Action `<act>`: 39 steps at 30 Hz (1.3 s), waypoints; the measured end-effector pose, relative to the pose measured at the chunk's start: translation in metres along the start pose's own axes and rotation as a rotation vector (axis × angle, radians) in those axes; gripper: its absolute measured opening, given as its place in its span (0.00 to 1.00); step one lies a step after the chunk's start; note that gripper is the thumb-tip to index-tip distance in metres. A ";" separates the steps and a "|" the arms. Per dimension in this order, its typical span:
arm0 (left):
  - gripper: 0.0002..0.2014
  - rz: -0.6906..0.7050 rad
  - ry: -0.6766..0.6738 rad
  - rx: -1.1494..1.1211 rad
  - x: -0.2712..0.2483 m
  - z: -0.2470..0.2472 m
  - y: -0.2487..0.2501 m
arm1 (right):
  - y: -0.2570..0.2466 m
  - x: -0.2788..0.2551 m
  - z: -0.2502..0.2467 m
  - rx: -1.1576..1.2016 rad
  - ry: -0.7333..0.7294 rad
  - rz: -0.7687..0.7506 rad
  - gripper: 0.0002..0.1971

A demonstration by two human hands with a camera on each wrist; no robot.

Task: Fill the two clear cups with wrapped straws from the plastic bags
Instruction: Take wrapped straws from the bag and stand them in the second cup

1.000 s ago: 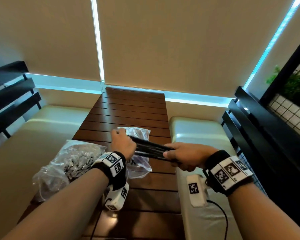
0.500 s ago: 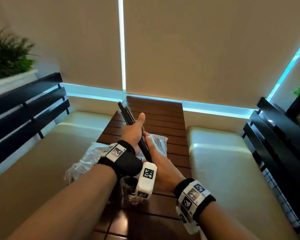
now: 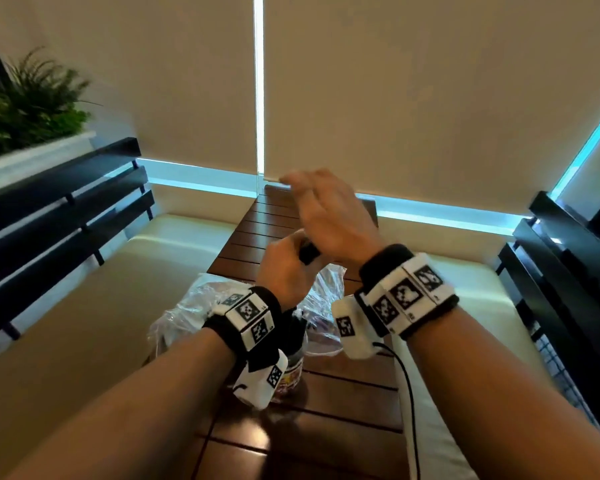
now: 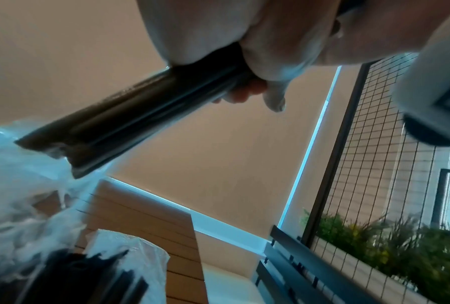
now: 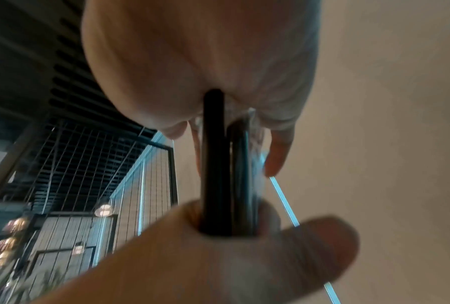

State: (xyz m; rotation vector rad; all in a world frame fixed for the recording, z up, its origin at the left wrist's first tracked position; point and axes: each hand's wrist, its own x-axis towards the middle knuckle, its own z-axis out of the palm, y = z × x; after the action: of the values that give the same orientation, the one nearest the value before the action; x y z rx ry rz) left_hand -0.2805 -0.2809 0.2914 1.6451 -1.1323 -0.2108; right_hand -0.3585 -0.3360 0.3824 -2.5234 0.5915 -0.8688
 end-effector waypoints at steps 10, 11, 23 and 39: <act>0.15 0.052 0.005 -0.187 0.009 -0.011 0.014 | 0.007 -0.018 0.011 0.470 0.208 0.016 0.20; 0.16 0.011 0.035 -0.264 0.011 -0.016 0.012 | 0.016 -0.020 0.012 0.504 0.286 0.035 0.17; 0.26 -0.137 0.042 -0.409 0.001 -0.004 -0.035 | 0.126 -0.104 0.133 0.125 -0.383 0.517 0.41; 0.13 -0.409 0.055 -0.088 -0.036 0.040 -0.108 | 0.160 -0.121 0.222 0.161 -0.372 0.658 0.47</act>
State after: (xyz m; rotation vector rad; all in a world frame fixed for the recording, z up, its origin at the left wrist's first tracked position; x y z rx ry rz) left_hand -0.2639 -0.2832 0.1721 1.7785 -0.7256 -0.4670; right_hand -0.3419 -0.3545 0.0842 -2.0520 1.0770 -0.1926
